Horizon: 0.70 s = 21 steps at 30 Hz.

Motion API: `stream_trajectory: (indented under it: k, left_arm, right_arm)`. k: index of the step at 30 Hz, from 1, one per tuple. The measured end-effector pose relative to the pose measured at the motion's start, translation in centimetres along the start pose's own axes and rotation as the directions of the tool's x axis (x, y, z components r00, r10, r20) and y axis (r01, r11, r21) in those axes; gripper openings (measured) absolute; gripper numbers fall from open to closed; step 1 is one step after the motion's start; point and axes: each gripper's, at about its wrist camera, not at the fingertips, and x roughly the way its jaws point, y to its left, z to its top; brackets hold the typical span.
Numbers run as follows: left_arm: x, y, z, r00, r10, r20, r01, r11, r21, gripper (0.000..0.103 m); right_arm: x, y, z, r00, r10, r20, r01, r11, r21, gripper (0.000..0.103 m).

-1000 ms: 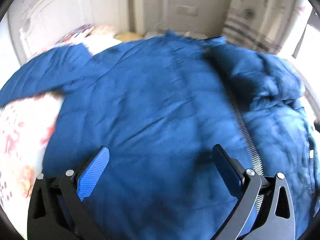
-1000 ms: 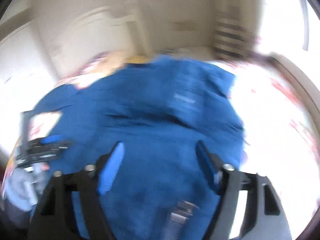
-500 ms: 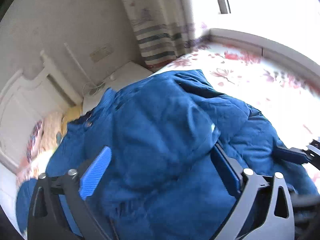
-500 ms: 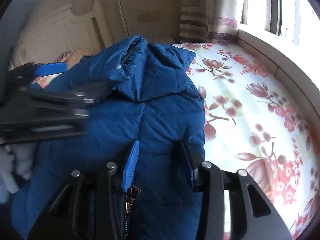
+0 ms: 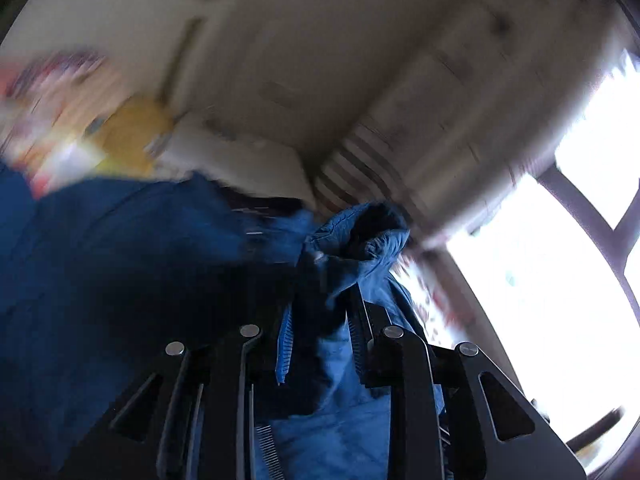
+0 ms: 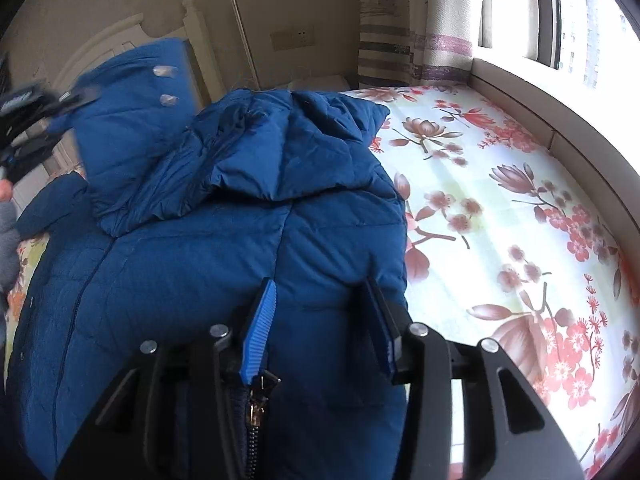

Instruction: Fold large clothes

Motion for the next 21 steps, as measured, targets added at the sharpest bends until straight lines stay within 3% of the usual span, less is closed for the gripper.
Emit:
stream_trajectory:
  k: [5, 8, 11, 12, 13, 16, 18, 19, 20, 21]
  left_arm:
    - [-2.7, 9.5, -1.7, 0.999, 0.047, -0.001, -0.046, 0.977, -0.21, 0.024]
    - [-3.1, 13.6, -3.1, 0.999, 0.043, 0.007, -0.038, 0.939, -0.341, 0.025]
    - [-2.8, 16.7, -4.1, 0.999, -0.022, 0.025, 0.031, 0.874, -0.484, 0.026]
    - [-3.0, 16.9, -4.0, 0.998, -0.05, 0.043, 0.065, 0.863, -0.5, 0.033]
    - [-2.9, 16.9, -3.8, 0.996, -0.069, 0.053, 0.087, 0.858, -0.506, 0.051]
    - [-2.6, 15.9, -3.0, 0.99, -0.11, 0.089, 0.14, 0.854, -0.501, 0.074]
    - [-2.3, 15.1, -2.4, 0.996, -0.059, 0.072, 0.086, 0.874, -0.478, 0.072]
    - [-1.8, 14.9, -2.3, 0.997, -0.038, 0.063, 0.063, 0.883, -0.466, 0.053]
    - [-1.4, 14.7, -2.2, 0.999, -0.008, 0.041, 0.026, 0.892, -0.452, 0.043]
    - [-1.2, 14.6, -2.3, 1.0, 0.003, 0.03, 0.011, 0.895, -0.447, 0.025]
  right_arm:
    - [0.0, 0.1, 0.0, 1.0, 0.002, -0.005, -0.002, 1.0, -0.004, 0.047]
    - [0.3, 0.2, 0.2, 1.0, -0.004, -0.009, 0.004, 1.0, -0.008, 0.048]
    - [0.5, 0.3, 0.3, 1.0, -0.016, -0.012, 0.015, 1.0, -0.015, 0.049]
    - [0.6, 0.4, 0.3, 1.0, -0.02, -0.013, 0.019, 1.0, -0.017, 0.049]
    - [0.6, 0.5, 0.3, 1.0, -0.023, -0.014, 0.023, 1.0, -0.019, 0.049]
    - [0.7, 0.7, 0.3, 0.999, -0.037, -0.015, 0.037, 0.999, -0.025, 0.051]
    - [0.8, 0.7, 0.3, 0.999, -0.045, -0.014, 0.045, 0.999, -0.026, 0.051]
    - [0.9, 0.8, 0.3, 0.999, -0.049, -0.014, 0.048, 0.998, -0.026, 0.052]
    - [0.9, 0.7, 0.3, 0.999, -0.051, -0.014, 0.05, 0.998, -0.027, 0.052]
    - [0.9, 0.7, 0.3, 0.999, -0.053, -0.014, 0.052, 0.998, -0.027, 0.052]
